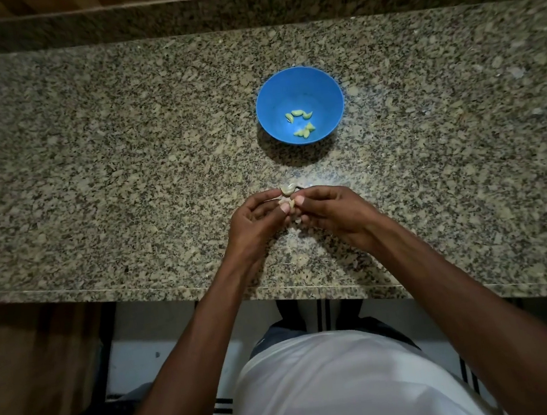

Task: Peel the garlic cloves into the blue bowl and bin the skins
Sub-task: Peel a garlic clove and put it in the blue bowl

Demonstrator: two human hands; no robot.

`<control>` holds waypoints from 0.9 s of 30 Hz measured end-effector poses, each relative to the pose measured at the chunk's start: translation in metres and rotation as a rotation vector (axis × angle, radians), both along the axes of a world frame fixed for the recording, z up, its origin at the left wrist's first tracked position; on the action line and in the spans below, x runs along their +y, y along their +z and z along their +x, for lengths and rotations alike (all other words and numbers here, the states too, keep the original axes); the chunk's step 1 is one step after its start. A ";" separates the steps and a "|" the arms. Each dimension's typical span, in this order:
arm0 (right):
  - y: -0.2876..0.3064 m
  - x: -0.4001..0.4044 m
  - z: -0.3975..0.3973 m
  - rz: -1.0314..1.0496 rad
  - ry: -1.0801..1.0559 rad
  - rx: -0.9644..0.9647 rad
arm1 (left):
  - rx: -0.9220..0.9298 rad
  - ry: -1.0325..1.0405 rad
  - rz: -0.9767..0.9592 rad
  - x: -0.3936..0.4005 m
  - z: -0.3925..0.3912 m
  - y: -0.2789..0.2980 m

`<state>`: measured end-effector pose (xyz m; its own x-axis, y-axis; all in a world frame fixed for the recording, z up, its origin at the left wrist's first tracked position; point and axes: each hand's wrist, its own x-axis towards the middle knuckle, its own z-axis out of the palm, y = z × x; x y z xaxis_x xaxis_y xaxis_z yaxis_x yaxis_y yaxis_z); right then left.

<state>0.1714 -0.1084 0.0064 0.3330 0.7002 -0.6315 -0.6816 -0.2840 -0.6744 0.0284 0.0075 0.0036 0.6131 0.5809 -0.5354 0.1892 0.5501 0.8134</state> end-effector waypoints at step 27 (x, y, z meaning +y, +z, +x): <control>-0.018 -0.018 0.046 -0.290 0.108 -0.733 | 0.404 -0.187 0.887 -0.009 -0.005 -0.028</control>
